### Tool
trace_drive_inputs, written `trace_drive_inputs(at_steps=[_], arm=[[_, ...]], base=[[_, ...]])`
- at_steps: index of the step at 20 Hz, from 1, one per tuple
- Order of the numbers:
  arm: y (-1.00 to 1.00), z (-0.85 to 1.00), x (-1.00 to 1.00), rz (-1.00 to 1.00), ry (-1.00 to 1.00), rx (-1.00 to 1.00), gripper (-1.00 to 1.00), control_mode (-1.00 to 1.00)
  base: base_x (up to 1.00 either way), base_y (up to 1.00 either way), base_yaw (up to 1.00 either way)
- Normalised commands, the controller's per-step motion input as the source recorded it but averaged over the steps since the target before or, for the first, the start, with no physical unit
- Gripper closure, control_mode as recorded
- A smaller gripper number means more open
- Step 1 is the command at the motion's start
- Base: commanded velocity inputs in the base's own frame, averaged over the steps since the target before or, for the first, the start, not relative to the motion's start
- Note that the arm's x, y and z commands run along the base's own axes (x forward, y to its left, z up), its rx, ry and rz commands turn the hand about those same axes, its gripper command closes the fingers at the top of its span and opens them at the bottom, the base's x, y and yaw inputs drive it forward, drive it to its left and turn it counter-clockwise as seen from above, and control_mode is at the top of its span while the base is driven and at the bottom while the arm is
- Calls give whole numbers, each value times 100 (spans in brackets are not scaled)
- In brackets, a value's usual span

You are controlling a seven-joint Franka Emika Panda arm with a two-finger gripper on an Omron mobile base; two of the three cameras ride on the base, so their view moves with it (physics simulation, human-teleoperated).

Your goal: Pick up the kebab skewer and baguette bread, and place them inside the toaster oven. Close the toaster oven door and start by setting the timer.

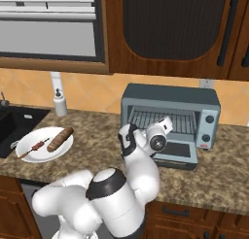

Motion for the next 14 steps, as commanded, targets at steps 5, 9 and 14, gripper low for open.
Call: trace_drive_inputs(at_steps=[5,9,14], arm=[[-32,-4,-53,0,2,6,100,-100],[-39,0,-62,0,7,3,100,-100],[-32,0,-54,0,6,1,100,-100]], base=[[0,0,0],[0,0,0],[0,0,0]])
